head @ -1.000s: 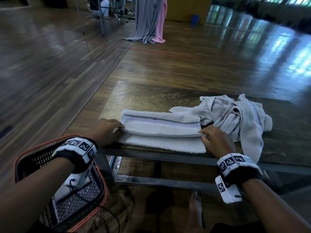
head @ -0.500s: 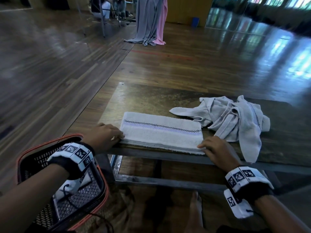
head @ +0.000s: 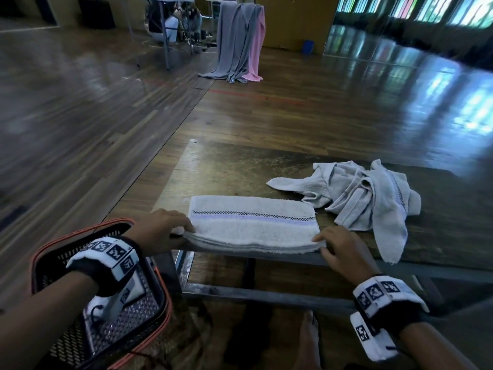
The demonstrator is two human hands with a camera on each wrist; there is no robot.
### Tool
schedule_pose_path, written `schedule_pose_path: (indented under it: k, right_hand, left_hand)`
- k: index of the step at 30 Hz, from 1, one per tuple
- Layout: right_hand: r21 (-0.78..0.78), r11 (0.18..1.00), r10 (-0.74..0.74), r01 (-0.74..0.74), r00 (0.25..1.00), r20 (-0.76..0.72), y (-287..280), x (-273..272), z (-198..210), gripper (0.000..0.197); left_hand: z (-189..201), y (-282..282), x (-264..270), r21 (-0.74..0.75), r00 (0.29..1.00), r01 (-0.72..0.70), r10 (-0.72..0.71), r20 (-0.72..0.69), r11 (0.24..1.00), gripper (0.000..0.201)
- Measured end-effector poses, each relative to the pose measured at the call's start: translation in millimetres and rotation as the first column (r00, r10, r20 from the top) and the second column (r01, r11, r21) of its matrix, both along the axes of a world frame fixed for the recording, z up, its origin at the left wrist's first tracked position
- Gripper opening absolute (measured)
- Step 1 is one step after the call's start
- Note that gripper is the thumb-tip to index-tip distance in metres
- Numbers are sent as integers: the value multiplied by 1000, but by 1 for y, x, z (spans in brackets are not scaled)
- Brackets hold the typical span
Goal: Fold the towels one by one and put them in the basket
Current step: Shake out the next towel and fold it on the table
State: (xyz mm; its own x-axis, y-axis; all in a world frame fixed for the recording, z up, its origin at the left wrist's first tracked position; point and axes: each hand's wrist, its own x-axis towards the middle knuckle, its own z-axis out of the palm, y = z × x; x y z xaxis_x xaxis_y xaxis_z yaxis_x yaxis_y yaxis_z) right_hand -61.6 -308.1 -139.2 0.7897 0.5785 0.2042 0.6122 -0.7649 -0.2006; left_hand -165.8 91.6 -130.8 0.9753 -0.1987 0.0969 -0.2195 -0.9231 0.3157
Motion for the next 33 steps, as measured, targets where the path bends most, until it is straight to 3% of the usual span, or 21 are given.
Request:
schedule_pose_path:
  k: [3,7,9,11,15,17,19,21,23,26,28,31,33]
  right_hand:
    - [251,964,-38,86,981,-192,-7,3,24,18]
    - [556,801,67,224,888,-455,-18,3,57,22]
    - [630,731,114,264,862,-494,-19,7,63,25]
    - [622,723,99,301,846,-525,-16,14,63,26]
    - [504,784,-23,362,828,-560,-3,33,53,25]
    - [441,814,-114,378,849,-516,6,45,45,17]
    - [378,818,-266,434,868,-420,18,54,37,14]
    - [270,831,-412,486,865,-287,30,60,27,27]
    - [94,885,-434,457,880,-192,41,62,19,37]
    - [-81,948,-318,308,927,-196,59,61,14,42]
    - [-176,958,-263,228,941,-215,67,60,12,43]
    - [-360,915,-272,183,938,-216,73,57,10,46]
    - [-353,916,-273,190,941,-201,75,55,10,44]
  left_hand:
    - [18,-5,-6,-286,997,-79,77,-16,955,16]
    - [53,-6,-11,-637,992,-121,111,-55,761,8]
    - [65,-1,-11,-724,993,-120,99,-71,680,15]
    - [68,5,-7,-740,989,-135,46,-140,659,17]
    - [58,11,15,-629,959,-206,28,-281,750,14]
    - [49,7,32,-594,964,-266,212,-161,759,12]
    - [42,-5,44,-619,875,-358,482,39,699,11]
    - [39,-22,50,-604,795,-388,584,163,697,12]
    - [33,-41,55,-455,848,-365,492,198,812,19]
    - [14,-76,58,-36,974,-227,228,12,973,37]
    - [-2,-93,58,241,984,-111,140,-106,964,46]
    - [-18,-98,65,346,987,-83,125,-101,934,60]
    - [-21,-90,74,394,975,-138,194,-105,909,69]
